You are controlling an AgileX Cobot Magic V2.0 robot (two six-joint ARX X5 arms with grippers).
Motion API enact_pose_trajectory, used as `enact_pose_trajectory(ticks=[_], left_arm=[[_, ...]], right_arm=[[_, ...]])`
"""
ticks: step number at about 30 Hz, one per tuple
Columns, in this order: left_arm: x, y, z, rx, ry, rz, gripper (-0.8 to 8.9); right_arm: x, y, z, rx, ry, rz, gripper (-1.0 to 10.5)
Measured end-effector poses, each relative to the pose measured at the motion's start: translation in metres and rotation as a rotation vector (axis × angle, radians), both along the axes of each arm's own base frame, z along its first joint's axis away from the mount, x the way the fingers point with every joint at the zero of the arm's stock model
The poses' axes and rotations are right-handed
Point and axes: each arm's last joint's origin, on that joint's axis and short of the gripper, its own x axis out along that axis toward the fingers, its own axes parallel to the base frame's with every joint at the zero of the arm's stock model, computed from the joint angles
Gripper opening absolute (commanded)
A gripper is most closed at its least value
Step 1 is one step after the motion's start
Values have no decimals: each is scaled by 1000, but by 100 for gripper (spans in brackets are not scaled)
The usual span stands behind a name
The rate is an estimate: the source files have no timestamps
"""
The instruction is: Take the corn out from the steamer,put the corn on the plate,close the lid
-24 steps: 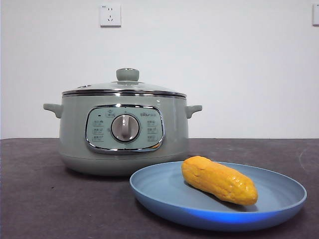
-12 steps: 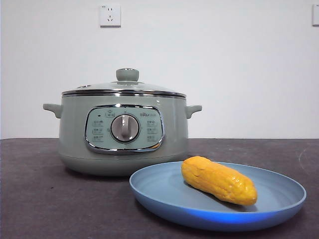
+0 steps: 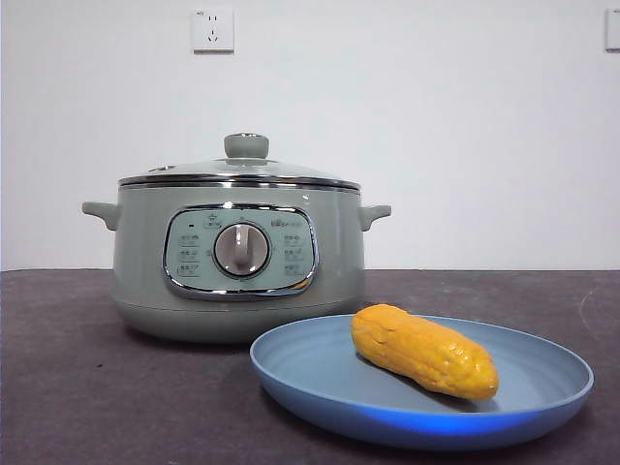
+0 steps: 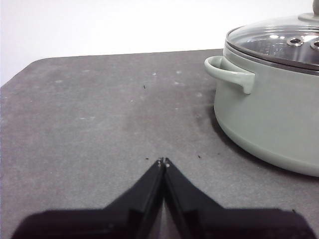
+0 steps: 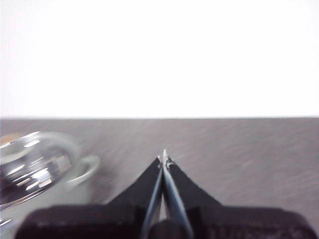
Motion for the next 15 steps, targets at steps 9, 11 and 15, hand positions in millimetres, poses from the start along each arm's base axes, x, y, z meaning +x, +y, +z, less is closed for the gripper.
enact_pose_trajectory(ticks=[9, 11, 15], left_arm=[[0, 0, 0, 0, 0, 0, -3], [0, 0, 0, 0, 0, 0, -3], [0, 0, 0, 0, 0, 0, -3]], right_arm=[[32, -6, -100, 68, -94, -151, 2], [35, -6, -117, 76, -79, -151, 2], [37, -6, -135, 69, -47, -152, 2]])
